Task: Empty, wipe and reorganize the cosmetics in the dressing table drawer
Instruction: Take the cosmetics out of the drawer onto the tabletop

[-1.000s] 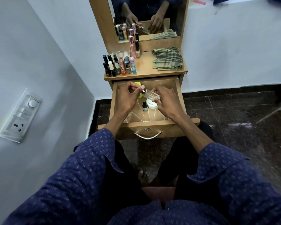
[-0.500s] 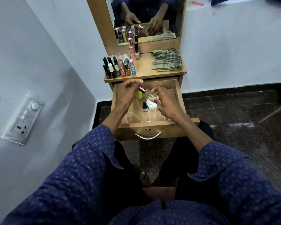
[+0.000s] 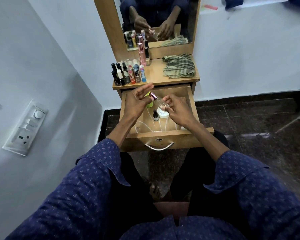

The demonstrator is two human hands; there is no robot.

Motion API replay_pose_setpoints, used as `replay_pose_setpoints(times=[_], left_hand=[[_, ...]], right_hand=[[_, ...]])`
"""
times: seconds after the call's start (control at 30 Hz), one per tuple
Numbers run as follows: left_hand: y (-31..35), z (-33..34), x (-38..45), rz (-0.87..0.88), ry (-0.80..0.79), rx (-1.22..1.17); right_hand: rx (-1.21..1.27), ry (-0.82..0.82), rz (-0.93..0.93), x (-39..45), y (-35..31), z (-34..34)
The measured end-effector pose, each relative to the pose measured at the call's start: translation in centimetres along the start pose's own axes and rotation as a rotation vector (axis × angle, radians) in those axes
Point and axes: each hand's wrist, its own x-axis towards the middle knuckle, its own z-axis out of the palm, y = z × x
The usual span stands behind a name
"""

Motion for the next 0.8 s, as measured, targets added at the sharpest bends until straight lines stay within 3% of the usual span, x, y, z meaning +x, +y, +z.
replay_pose_setpoints(times=[0.2,0.37,0.57,0.8], left_hand=[[-1.8,-0.6,-0.4,0.077,0.194,0.219],[-4.4,-0.8,-1.0,0.138,0.201,0.509],[-5.2,-0.1,-0.8,0.134,0.092,0.673],[-5.6,-1.0,0.5,0.112,0.191,0.634]], right_hand=[[0.119,0.166,0.051,3.1,-1.5,-1.5],[0.098,0.246,0.03,9.4,-3.7,-2.4],[0.033,0.232,0.126,16.5,-3.5,-1.0],[0.025,0.163,0.091,19.4,-4.6,1.8]])
